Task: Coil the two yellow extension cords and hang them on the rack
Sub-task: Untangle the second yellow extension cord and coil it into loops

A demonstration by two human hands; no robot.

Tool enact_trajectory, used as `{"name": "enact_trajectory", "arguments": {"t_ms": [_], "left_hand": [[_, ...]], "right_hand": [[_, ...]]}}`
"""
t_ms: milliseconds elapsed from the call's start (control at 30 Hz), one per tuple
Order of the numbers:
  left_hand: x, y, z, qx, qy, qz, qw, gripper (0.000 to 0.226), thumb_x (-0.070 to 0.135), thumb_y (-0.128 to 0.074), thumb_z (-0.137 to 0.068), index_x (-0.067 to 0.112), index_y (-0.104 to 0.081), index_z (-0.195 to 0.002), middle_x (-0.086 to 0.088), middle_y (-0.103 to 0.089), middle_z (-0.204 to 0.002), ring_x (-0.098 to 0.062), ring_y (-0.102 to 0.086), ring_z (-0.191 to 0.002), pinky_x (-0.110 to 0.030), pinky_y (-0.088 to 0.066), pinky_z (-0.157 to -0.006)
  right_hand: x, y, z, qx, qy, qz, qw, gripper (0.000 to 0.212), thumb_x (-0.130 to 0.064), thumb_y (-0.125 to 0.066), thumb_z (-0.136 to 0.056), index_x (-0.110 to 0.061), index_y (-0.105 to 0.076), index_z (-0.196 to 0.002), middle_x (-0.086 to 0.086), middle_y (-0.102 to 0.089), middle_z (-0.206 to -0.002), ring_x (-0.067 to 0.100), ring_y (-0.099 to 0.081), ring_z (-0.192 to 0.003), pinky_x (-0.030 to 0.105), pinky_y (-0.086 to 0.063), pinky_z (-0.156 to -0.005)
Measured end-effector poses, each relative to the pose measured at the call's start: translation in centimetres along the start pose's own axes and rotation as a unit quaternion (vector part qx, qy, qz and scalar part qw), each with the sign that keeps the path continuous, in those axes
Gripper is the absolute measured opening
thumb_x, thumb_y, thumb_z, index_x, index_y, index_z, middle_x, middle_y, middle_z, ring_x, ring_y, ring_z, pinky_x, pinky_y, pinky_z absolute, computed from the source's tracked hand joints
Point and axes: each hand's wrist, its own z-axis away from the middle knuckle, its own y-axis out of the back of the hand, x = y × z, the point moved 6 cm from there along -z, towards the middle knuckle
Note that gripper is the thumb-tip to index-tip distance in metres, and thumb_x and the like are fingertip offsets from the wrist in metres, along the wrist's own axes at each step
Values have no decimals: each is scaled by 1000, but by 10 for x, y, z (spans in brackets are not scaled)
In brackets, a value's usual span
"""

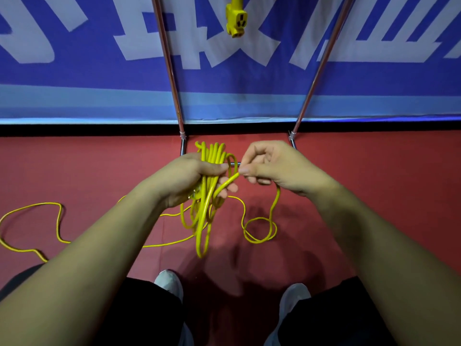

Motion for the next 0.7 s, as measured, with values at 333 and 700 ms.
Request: {"name": "enact_trajectory", "arguments": {"t_ms": [333,700], "left_hand": [[-1,19,12,26,70,81,994,18,10,-53,-85,-6,-61,-86,-22,-70,-73,-27,-71,-59,-31,-60,-54],[-4,3,8,-17,34,137,990,18,9,-49,-90,-4,-59,-95,-33,-68,-104,-41,-70,-96,-47,-58,-83]], "right_hand": [[54,54,-4,88,-79,93,989,8,-9,-63,-92,-10,-66,-85,7,-62,-66,10,-58,-58,24,-49,-65],[6,18,-5,98,-10,24,995,8,-10,-64,-91,-15,-66,-85,3,-50,-56,14,-40,-48,21,-33,-43]]}}
